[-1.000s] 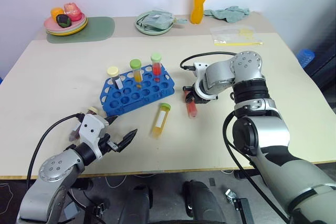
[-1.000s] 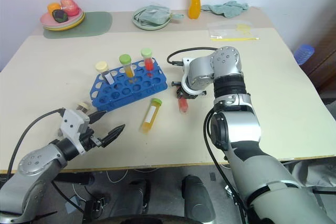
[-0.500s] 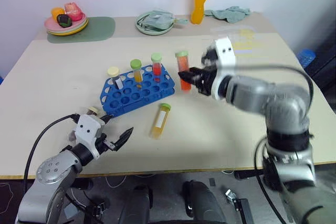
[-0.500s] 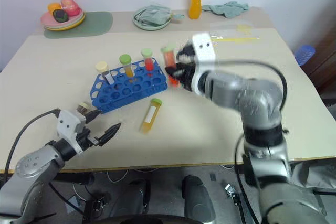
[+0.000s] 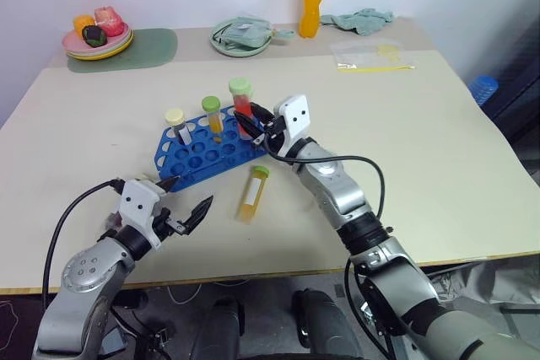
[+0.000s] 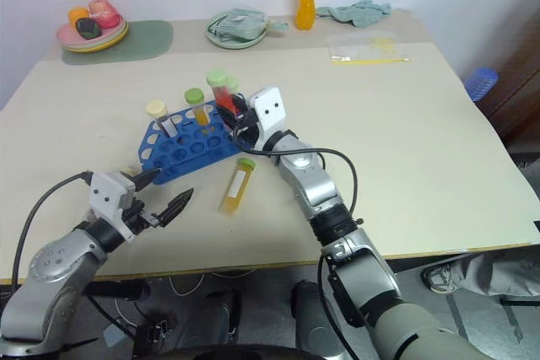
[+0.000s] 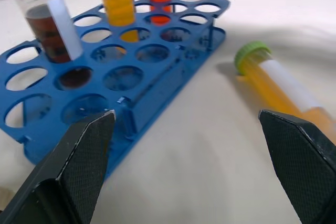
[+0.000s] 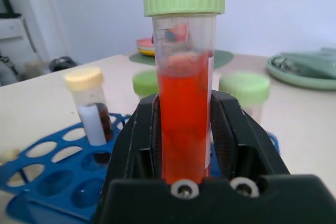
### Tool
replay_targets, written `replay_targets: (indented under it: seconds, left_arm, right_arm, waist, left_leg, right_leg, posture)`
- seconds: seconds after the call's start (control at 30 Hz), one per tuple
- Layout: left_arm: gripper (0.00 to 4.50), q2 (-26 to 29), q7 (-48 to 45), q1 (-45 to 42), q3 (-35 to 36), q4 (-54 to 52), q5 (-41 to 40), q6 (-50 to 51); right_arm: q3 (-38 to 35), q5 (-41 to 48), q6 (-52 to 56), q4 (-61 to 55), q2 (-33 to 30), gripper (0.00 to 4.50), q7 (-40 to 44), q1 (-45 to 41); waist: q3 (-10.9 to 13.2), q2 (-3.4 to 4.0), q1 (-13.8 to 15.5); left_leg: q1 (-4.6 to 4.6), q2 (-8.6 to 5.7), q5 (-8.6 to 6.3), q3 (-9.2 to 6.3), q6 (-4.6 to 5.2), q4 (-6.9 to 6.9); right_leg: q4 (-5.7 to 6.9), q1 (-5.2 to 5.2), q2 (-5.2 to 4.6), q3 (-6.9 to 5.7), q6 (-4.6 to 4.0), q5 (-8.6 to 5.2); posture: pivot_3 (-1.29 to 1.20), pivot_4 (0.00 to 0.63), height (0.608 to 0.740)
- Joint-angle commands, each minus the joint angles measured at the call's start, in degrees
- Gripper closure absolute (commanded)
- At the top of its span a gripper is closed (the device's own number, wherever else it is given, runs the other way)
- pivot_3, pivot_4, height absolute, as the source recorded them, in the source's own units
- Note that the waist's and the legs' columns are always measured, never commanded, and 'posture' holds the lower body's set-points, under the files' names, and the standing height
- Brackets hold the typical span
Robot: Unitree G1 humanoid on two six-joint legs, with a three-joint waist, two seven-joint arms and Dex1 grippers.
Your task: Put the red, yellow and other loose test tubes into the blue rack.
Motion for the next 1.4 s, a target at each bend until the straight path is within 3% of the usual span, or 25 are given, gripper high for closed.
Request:
replay_targets:
  seconds: [0.03, 0.9, 1.4]
  left_arm:
    - [0.00, 0.45, -0.26, 0.96, 1.99, -2.57, -0.57, -1.10]
    - [0.00, -0.01, 0.01, -0.17, 0.28, -2.16, 0.78, -1.83]
    - [0.00, 0.21, 0.07, -0.11, 0.20, -2.37, 0.95, -2.18]
  right_arm:
    - [-2.41, -1.35, -3.33, 0.77, 1.28, 3.34, 0.62, -1.48]
    - [-7.20, -4.10, -3.13, 1.82, 2.35, 3.34, 4.15, 2.30]
    - [-8.43, -6.72, -6.81, 6.88, 3.67, 3.34, 1.98, 0.20]
  waist:
    - [0.00, 0.00, 0.05]
    - [-0.01, -0.02, -0.04]
    - [-0.02, -0.03, -0.06]
  left_leg:
    - [0.00, 0.00, 0.00, 0.02, 0.00, 0.02]
    - [0.06, 0.00, 0.00, 0.12, 0.00, 0.03]
    - [0.09, 0.00, 0.00, 0.17, 0.00, 0.04]
  right_leg:
    - [0.00, 0.00, 0.00, 0.02, 0.01, 0.01]
    - [0.11, -0.02, 0.03, 0.11, 0.03, 0.02]
    - [0.16, -0.03, 0.03, 0.15, 0.03, 0.02]
  posture:
    - [0.00, 0.150, 0.740]
    - [0.00, 0.150, 0.740]
    - [0.00, 0.150, 0.740]
